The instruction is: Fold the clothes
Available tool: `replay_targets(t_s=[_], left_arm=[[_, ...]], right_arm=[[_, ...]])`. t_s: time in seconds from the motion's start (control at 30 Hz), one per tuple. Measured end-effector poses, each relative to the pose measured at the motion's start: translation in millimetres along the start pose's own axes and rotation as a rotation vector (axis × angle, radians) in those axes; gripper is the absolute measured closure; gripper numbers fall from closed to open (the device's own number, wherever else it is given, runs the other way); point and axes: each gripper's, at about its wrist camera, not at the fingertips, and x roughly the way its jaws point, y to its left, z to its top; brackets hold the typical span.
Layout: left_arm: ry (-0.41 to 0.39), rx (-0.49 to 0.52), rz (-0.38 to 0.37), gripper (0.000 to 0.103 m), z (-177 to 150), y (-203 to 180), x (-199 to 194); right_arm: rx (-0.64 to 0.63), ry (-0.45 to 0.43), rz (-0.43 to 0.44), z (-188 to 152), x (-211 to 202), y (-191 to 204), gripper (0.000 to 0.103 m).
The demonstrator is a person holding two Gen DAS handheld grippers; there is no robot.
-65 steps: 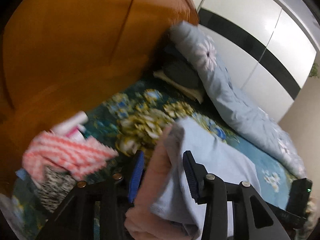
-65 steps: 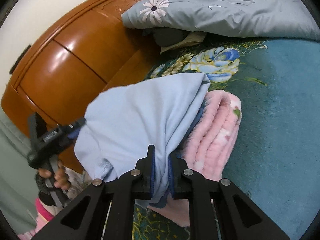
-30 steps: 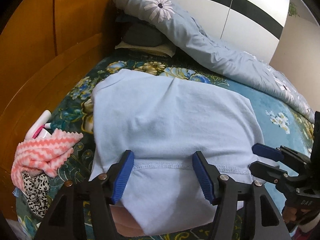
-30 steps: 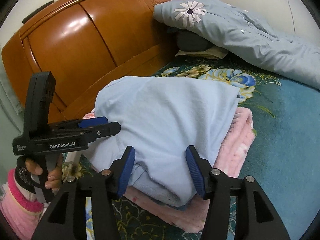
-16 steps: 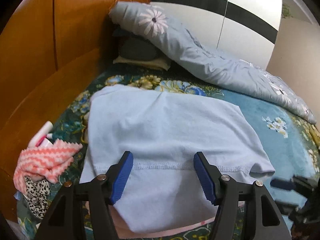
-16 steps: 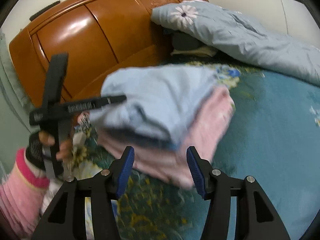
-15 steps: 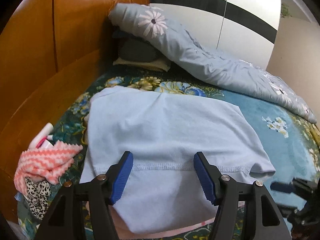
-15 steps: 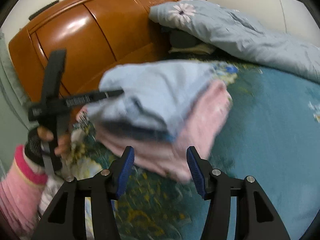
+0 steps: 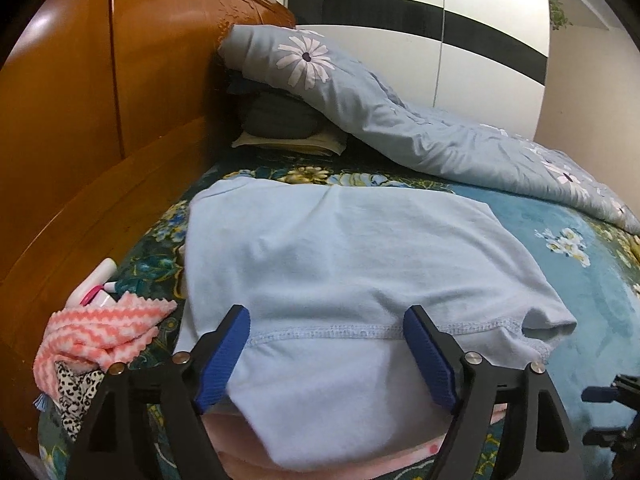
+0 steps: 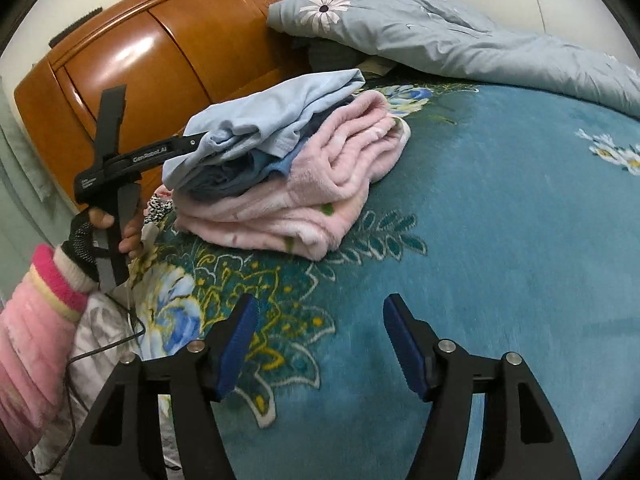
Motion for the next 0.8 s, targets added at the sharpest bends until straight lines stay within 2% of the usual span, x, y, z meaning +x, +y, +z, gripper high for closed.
replay_targets(t_s=[0.13, 0.2, 0.27, 0.43, 0.53, 0.63, 0.67, 0.7, 0.8], left_arm=[[-0.004, 0.009, 0.063, 0.018, -2, -8, -1], [-0.004, -0.003, 0.085, 0.018, -3, -12, -6], [-0.004, -0.022, 0.099, 0.018, -3, -16, -11], [-0.011, -0.088, 0.09, 0.017, -7, -30, -27], [-0.028, -0.098, 0.091, 0.015, -8, -53, -40], [-0.057, -0.089, 0.07, 0.005, -14, -83, -59], [-0.067, -0.087, 0.065, 0.0, -17, -91, -64], [-0.083, -0.084, 0.06, 0.0, -21, -101, -71], [-0.12, -0.077, 0.053, 0.0, -34, -127, -87]], right_arm=[[-0.003, -0.005, 0.02, -11, -6, -5, 0.031], [0.001, -0.007, 0.034, -16, -9, -8, 0.019], [0.002, -0.013, 0.041, -19, -13, -12, 0.019], [0.018, -0.02, 0.05, -28, -18, -23, 0.019], [0.031, -0.031, 0.063, -32, -22, -30, 0.019], [0.027, -0.048, 0.072, -36, -29, -33, 0.018], [0.026, -0.056, 0.073, -37, -31, -34, 0.015], [0.028, -0.065, 0.077, -38, -34, -36, 0.009], [0.039, -0.098, 0.09, -42, -46, -42, 0.007]])
